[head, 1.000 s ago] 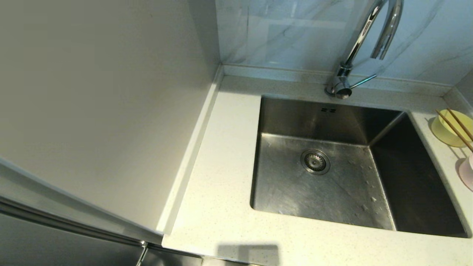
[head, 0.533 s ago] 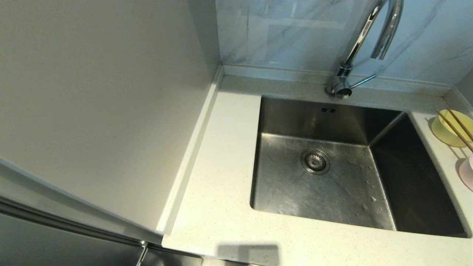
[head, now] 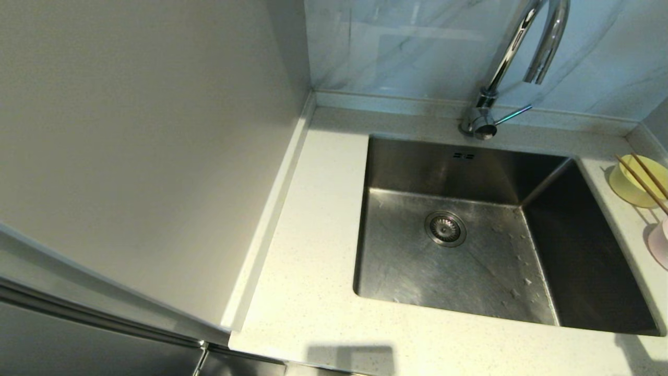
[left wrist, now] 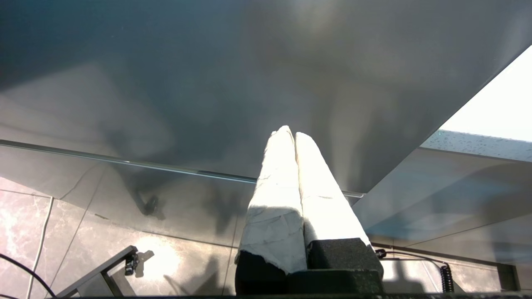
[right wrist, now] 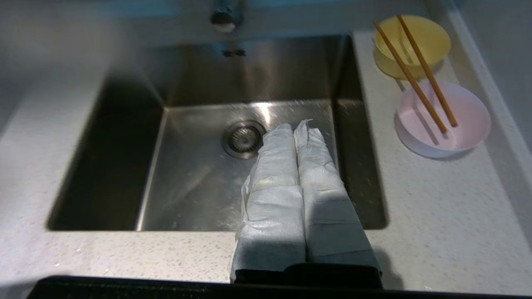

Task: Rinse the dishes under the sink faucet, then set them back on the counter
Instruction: Put the chopsticks into the sink

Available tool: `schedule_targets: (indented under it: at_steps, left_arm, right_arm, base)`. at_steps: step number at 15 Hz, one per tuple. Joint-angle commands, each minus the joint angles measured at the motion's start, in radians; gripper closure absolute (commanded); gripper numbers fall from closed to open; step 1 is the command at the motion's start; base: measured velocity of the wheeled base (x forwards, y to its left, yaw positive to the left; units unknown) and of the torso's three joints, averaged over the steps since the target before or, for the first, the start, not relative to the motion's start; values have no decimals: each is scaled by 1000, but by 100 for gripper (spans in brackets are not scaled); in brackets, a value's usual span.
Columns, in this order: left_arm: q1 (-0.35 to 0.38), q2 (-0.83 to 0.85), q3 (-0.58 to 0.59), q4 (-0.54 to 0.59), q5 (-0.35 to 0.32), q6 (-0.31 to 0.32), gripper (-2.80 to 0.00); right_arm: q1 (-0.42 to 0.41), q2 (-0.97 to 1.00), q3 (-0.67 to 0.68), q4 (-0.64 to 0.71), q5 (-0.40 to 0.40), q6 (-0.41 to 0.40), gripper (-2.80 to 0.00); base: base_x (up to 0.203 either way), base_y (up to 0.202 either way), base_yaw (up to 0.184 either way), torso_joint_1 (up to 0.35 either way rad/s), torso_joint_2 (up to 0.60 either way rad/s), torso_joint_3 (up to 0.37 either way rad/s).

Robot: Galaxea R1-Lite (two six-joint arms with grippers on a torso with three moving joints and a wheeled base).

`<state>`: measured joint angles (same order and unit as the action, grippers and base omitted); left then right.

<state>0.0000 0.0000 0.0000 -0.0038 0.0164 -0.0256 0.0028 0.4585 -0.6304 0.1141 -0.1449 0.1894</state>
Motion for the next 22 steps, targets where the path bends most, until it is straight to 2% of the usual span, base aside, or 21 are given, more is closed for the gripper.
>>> schedule_targets:
  at_steps: [1, 3, 4, 6, 7, 8, 10, 12, 14, 15, 17, 18, 20, 22]
  left_arm:
    - [0, -3, 0, -1, 0, 0, 0]
    - [0, -3, 0, -1, 0, 0, 0]
    - [0, -3, 0, -1, 0, 0, 0]
    - [0, -3, 0, -1, 0, 0, 0]
    - [0, -3, 0, -1, 0, 0, 0]
    - [0, -3, 0, -1, 0, 0, 0]
    - [0, -3, 0, -1, 0, 0, 0]
    - [0, -3, 0, -1, 0, 0, 0]
    - [0, -3, 0, -1, 0, -2, 0]
    - [0, -3, 0, -1, 0, 0, 0]
    - [0, -3, 0, -1, 0, 0, 0]
    - [0, -3, 0, -1, 0, 0, 0]
    - [0, -3, 0, -1, 0, 0, 0]
    - [0, -3, 0, -1, 0, 0, 0]
  right_arm:
    - [1, 260, -166, 130, -42, 3, 0]
    - [0, 401, -332, 269, -73, -26, 0]
    - [-6, 447, -411, 358, -80, -79, 0]
    - [-53, 500, -511, 553, -67, -299, 0]
    - [-102, 519, -538, 606, -34, -408, 0]
    - [-153, 545, -558, 630, 28, -483, 0]
    - [-235, 606, -601, 644, 148, -526, 0]
    - [-313, 672, -625, 645, 273, -541, 0]
    - [-364, 729, -641, 645, 349, -520, 0]
    - [-376, 748, -664, 644, 384, -438, 0]
    - [-381, 801, -742, 641, 437, -186, 0]
    - [-386, 836, -766, 640, 446, -135, 0]
    - [-401, 872, -775, 629, 398, -145, 0]
    - [-407, 898, -765, 607, 343, -242, 0]
  base:
    - [0, 0, 0, 0, 0, 0]
    - [0, 0, 0, 0, 0, 0]
    - [0, 0, 0, 0, 0, 0]
    - [0, 0, 0, 0, 0, 0]
    - [0, 0, 0, 0, 0, 0]
    - [0, 0, 0, 0, 0, 0]
    - [0, 0, 0, 0, 0, 0]
    - [0, 0, 0, 0, 0, 0]
    - [0, 0, 0, 0, 0, 0]
    - [0, 0, 0, 0, 0, 0]
    - [0, 0, 0, 0, 0, 0]
    - [0, 0, 0, 0, 0, 0]
    - [0, 0, 0, 0, 0, 0]
    - [0, 0, 0, 0, 0, 0]
